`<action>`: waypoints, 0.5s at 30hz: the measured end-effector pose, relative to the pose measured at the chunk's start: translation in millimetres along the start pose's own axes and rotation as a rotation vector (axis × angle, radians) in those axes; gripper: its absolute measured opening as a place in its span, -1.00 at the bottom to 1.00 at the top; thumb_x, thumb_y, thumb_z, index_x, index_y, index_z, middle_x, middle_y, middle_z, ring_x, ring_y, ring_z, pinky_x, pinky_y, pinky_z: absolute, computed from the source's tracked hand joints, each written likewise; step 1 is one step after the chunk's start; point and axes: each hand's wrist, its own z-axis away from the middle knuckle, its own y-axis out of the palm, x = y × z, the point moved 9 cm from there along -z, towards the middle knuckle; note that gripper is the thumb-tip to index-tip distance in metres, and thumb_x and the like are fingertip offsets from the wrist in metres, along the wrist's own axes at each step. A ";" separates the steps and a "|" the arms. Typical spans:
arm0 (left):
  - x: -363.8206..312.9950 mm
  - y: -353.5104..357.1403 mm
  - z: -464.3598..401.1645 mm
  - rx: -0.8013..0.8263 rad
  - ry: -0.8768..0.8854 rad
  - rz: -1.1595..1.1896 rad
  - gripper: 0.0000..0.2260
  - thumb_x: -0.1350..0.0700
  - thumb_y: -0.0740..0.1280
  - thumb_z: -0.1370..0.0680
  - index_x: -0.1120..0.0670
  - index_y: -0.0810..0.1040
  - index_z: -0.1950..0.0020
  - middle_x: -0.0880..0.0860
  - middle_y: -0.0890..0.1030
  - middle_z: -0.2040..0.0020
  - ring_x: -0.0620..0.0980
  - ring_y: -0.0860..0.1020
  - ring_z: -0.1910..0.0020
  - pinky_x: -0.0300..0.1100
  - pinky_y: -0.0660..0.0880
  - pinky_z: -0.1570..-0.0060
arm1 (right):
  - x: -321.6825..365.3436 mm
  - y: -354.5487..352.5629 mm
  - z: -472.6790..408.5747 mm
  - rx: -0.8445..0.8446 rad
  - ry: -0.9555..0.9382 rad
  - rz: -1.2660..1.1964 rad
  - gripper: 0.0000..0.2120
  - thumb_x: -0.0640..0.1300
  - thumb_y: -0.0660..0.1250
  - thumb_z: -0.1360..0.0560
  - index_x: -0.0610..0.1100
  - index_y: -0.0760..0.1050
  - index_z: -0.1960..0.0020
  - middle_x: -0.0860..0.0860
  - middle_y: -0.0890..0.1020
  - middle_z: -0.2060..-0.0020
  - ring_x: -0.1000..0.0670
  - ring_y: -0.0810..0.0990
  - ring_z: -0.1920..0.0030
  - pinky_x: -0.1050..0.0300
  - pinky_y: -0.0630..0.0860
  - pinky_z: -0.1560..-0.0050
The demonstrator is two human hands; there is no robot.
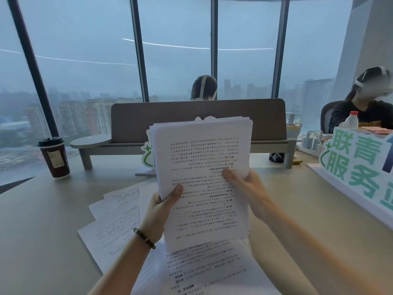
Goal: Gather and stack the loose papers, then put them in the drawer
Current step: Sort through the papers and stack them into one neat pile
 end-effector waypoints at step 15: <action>2.7 -45.4 -9.8 -0.120 -0.178 -0.253 -0.76 0.03 0.30 -0.60 0.16 0.63 -0.09 0.15 0.72 0.03 0.18 0.70 0.10 0.06 0.65 0.18 | -13.8 19.3 -7.0 -0.045 0.243 0.179 -0.85 -0.04 0.23 -0.65 -0.02 0.48 -0.19 0.02 0.65 -0.08 -0.10 0.65 -0.09 -0.15 0.61 -0.10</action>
